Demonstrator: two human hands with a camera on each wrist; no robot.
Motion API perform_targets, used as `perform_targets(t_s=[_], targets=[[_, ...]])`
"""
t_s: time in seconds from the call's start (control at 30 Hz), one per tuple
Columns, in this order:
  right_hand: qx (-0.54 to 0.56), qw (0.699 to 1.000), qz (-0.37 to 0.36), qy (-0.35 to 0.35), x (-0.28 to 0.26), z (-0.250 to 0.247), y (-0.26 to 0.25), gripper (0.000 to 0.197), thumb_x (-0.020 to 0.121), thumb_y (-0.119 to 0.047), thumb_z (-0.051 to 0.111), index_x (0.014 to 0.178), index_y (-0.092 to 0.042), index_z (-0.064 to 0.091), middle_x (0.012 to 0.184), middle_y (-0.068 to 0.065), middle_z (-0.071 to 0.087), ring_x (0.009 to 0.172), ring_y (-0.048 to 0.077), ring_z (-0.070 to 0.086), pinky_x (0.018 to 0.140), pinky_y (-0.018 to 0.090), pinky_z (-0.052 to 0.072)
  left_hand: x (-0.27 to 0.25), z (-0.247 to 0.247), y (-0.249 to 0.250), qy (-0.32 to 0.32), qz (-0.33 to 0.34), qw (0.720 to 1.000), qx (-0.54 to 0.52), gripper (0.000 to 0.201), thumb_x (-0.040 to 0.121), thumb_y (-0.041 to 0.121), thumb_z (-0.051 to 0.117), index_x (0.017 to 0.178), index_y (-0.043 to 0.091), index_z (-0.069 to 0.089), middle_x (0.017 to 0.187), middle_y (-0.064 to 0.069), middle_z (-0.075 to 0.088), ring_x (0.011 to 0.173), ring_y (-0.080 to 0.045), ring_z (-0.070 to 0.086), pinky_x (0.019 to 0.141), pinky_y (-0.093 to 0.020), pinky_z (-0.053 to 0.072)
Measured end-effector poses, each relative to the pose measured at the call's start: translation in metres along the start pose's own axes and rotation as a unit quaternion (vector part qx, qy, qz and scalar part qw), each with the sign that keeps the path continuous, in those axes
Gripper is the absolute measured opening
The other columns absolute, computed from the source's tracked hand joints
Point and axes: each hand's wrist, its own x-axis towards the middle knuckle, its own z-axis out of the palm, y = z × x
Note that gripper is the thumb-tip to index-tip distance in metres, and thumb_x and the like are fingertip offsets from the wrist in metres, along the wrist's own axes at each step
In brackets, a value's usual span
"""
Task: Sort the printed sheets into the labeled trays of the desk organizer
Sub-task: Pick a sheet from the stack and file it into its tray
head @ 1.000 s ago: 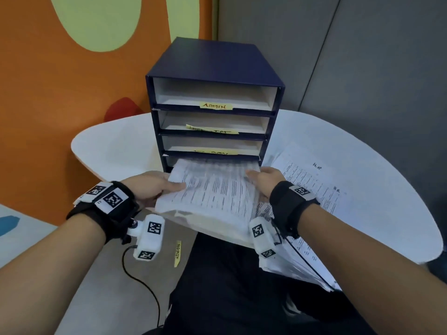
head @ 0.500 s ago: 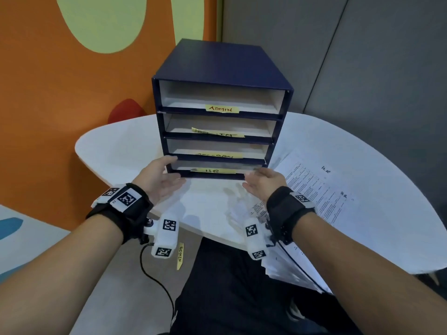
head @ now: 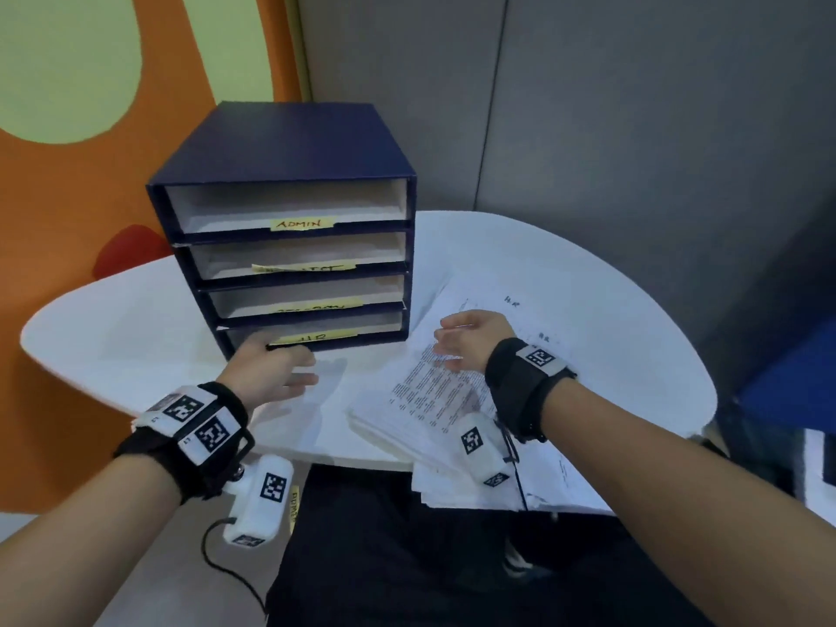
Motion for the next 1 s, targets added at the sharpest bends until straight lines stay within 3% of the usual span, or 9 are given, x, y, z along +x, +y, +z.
perform_targets(t_s=[0.17, 0.27, 0.37, 0.43, 0.5, 0.57, 0.67, 0.87, 1.0], targets=[[-0.136, 0.986, -0.011, 0.097, 0.01, -0.041, 0.004, 0.014, 0.08, -0.004, 0.072, 0.091, -0.012, 0.068, 0.103, 0.014, 0.07, 0.079, 0.026, 0.067, 0.061, 0.028, 0.054, 0.007, 0.074, 0.034, -0.053, 0.079, 0.975, 0.199, 0.066, 0.087, 0.025, 0.07, 0.144, 0.016, 0.038, 0.131, -0.011, 0.059, 0.106, -0.025, 0.063, 0.093, -0.039, 0.053], [-0.308, 0.939, 0.034, 0.147, 0.006, -0.072, 0.009, 0.05, 0.074, -0.015, 0.075, 0.12, -0.016, 0.057, 0.115, 0.004, 0.059, 0.096, 0.026, 0.064, 0.079, 0.029, 0.053, 0.009, 0.106, 0.038, -0.061, 0.07, 0.947, 0.309, 0.078, 0.087, 0.032, 0.069, 0.151, 0.013, 0.029, 0.147, -0.011, 0.047, 0.125, -0.029, 0.052, 0.095, -0.035, 0.043], [-0.416, 0.883, 0.114, 0.186, -0.002, -0.101, 0.02, 0.083, 0.065, -0.028, 0.081, 0.135, -0.011, 0.04, 0.129, 0.013, 0.049, 0.115, 0.035, 0.054, 0.095, 0.042, 0.05, 0.006, 0.122, 0.032, -0.07, 0.033, 0.921, 0.383, 0.078, 0.087, 0.033, 0.071, 0.149, 0.009, 0.03, 0.142, -0.014, 0.051, 0.123, -0.032, 0.055, 0.091, -0.035, 0.047], [-0.415, 0.885, 0.145, 0.155, -0.007, -0.115, 0.025, 0.076, 0.061, -0.031, 0.087, 0.123, -0.005, 0.052, 0.121, 0.014, 0.057, 0.11, 0.034, 0.058, 0.088, 0.036, 0.051, 0.003, 0.126, 0.029, -0.073, 0.039, 0.897, 0.434, 0.064, 0.085, 0.033, 0.072, 0.136, 0.006, 0.045, 0.127, -0.013, 0.061, 0.109, -0.03, 0.063, 0.082, -0.033, 0.052], [-0.436, 0.879, 0.149, 0.123, -0.015, -0.123, 0.028, 0.04, 0.065, -0.03, 0.086, 0.089, -0.007, 0.064, 0.092, 0.009, 0.066, 0.085, 0.027, 0.065, 0.07, 0.028, 0.052, 0.0, 0.128, 0.027, -0.088, 0.047, 0.885, 0.456, 0.04, 0.081, 0.03, 0.073, 0.11, 0.004, 0.062, 0.1, -0.011, 0.072, 0.087, -0.024, 0.072, 0.068, -0.029, 0.055], [-0.467, 0.865, 0.143, 0.119, -0.02, -0.124, 0.028, 0.03, 0.068, -0.03, 0.083, 0.068, -0.012, 0.059, 0.067, 0.003, 0.06, 0.059, 0.019, 0.059, 0.054, 0.022, 0.047, -0.003, 0.13, 0.023, -0.119, 0.027, 0.883, 0.452, 0.028, 0.08, 0.027, 0.074, 0.092, 0.002, 0.07, 0.076, -0.008, 0.076, 0.067, -0.02, 0.074, 0.061, -0.027, 0.059], [-0.485, 0.855, 0.143, 0.117, -0.02, -0.124, 0.028, 0.032, 0.068, -0.03, 0.084, 0.078, -0.01, 0.061, 0.068, 0.003, 0.058, 0.056, 0.017, 0.054, 0.046, 0.022, 0.041, -0.009, 0.132, 0.012, -0.143, 0.01, 0.884, 0.444, 0.036, 0.08, 0.034, 0.08, 0.092, 0.001, 0.073, 0.079, -0.01, 0.077, 0.076, -0.022, 0.077, 0.076, -0.039, 0.063], [-0.45, 0.873, 0.115, 0.148, -0.027, -0.137, 0.036, 0.062, 0.068, -0.031, 0.086, 0.119, -0.008, 0.057, 0.114, 0.009, 0.065, 0.096, 0.027, 0.062, 0.08, 0.029, 0.05, -0.006, 0.13, -0.005, -0.164, -0.014, 0.916, 0.366, 0.026, 0.088, 0.021, 0.075, 0.074, 0.007, 0.057, 0.074, -0.017, 0.075, 0.078, -0.031, 0.076, 0.082, -0.043, 0.061], [-0.441, 0.877, 0.1, 0.164, -0.03, -0.142, 0.04, 0.057, 0.075, -0.026, 0.078, 0.122, -0.012, 0.05, 0.105, 0.006, 0.059, 0.092, 0.026, 0.059, 0.075, 0.028, 0.048, -0.008, 0.125, -0.003, -0.119, 0.024, 0.924, 0.362, 0.02, 0.088, 0.018, 0.072, 0.092, -0.001, 0.069, 0.084, -0.015, 0.077, 0.072, -0.026, 0.076, 0.074, -0.042, 0.063]])
